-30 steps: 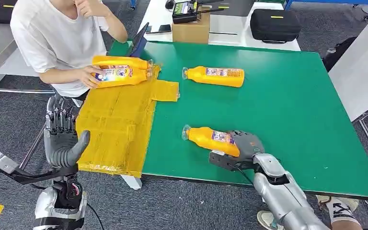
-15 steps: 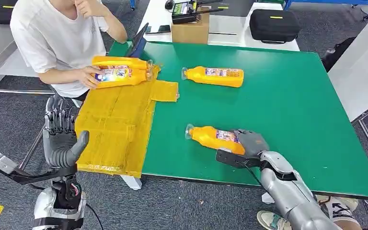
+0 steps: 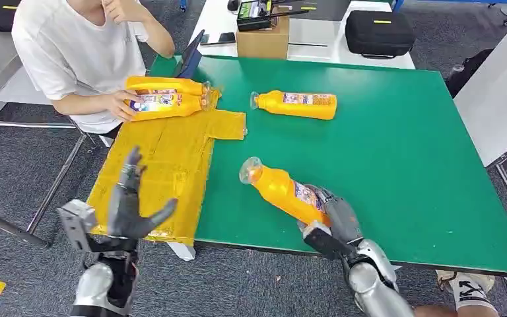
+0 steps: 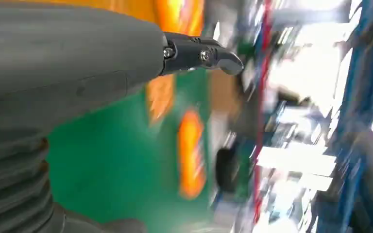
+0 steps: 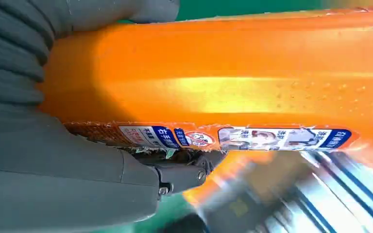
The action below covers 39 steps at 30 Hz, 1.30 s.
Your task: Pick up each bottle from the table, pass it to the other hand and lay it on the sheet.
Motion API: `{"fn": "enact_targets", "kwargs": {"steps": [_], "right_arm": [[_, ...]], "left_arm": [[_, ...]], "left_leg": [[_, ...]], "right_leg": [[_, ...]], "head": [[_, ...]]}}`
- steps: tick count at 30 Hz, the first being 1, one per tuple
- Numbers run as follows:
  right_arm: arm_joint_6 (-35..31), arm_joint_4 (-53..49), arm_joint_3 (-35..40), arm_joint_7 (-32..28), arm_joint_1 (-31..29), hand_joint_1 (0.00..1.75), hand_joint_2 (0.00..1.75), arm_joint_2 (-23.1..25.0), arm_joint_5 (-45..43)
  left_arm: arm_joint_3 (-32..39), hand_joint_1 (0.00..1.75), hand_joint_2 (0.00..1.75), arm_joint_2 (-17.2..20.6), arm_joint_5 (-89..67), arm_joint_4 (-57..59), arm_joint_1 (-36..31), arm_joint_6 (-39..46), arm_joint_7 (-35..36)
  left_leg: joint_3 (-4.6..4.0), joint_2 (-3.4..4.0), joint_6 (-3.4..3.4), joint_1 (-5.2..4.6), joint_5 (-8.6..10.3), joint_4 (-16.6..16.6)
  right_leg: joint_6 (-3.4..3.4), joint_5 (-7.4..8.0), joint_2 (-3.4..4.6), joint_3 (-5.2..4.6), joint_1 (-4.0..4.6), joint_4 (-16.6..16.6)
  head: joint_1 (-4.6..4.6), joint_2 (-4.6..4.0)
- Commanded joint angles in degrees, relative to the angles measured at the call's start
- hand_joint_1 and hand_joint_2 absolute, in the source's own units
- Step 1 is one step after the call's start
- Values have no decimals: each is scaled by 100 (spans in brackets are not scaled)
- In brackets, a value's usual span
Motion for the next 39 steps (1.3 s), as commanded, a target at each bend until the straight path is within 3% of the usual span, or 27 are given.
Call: {"fn": "enact_targets", "kwargs": {"steps": [1,12,20,24,28,39], "right_arm": [[-210,-1832,-329,-294,483,150,175,616,-244],[-196,-1665,-275,-396,405,154,175,656,-283],[-62,-1414,-199,-412,376,143,175,752,-337],[57,-876,311,-447,199,147,175,913,-57],[-102,-627,956,-566,197,169,175,1094,251],[-376,-141,2063,-440,-96,175,175,1048,473]], "left_arm": [[-1797,0,175,-30,108,1179,175,-133,-180],[-1933,0,175,130,275,867,169,-163,-144],[-2025,0,175,275,387,472,207,-482,-194],[-2195,0,175,233,344,351,140,-619,-254],[-2025,0,175,32,677,331,75,-595,-159],[-1737,0,175,-144,1596,719,-255,-642,218]], "left_leg": [[13,7,-5,-2,-12,-1],[16,24,-5,-2,-17,-4],[19,22,-5,0,-17,-6],[18,30,-7,2,-18,-4],[16,32,-7,3,-17,-4],[29,28,-8,7,-20,-6]], "right_leg": [[-6,-12,2,10,-1,0],[-5,-10,8,11,-1,-5],[-5,-11,5,15,1,-6],[-5,-8,14,13,3,-6],[-5,-7,15,11,4,-6],[-7,-11,11,26,7,-9]], "head": [[0,0],[2,-2],[0,0],[2,0],[2,0],[0,0]]}}
